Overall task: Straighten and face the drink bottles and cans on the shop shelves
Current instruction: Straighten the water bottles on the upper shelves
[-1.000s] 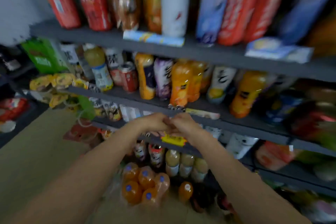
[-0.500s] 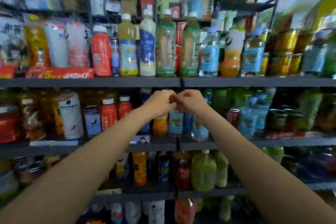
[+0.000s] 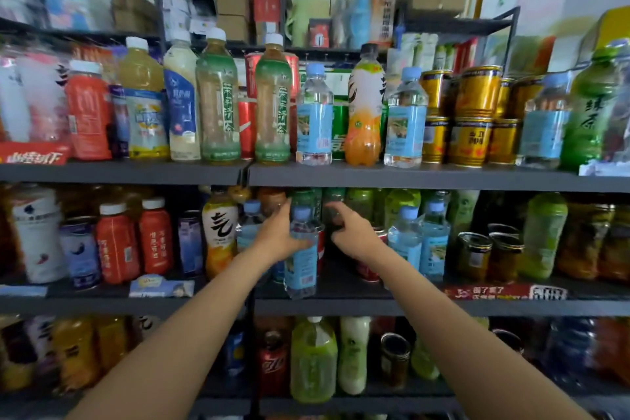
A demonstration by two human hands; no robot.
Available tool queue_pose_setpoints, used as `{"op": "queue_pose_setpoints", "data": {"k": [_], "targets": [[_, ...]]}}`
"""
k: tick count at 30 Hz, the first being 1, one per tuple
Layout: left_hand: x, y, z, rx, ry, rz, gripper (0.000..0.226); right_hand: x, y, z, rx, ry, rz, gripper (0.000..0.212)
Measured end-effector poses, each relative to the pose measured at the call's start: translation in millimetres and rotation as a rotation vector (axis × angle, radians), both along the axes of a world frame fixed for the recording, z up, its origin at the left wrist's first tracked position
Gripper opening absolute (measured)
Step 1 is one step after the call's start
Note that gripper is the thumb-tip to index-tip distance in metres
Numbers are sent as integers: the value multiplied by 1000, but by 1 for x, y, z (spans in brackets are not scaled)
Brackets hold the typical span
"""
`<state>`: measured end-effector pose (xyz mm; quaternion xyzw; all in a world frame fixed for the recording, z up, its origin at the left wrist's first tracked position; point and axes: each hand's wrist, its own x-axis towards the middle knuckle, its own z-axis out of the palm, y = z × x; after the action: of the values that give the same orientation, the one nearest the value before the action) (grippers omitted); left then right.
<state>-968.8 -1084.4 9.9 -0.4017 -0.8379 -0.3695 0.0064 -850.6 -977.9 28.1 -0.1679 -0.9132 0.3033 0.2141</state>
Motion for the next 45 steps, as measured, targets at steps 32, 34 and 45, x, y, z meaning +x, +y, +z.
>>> {"op": "queue_pose_setpoints", "data": {"k": [32,34,45], "targets": [[412,401,185,670,74,-537,38,420,337,93,-68,376,-315,68],[438,434,192,680,62,-526,37,441,365,101,-20,388,-360,70],[473,584,209,397,-147,-712,66,476,532,141,4,643,-571,63]]}}
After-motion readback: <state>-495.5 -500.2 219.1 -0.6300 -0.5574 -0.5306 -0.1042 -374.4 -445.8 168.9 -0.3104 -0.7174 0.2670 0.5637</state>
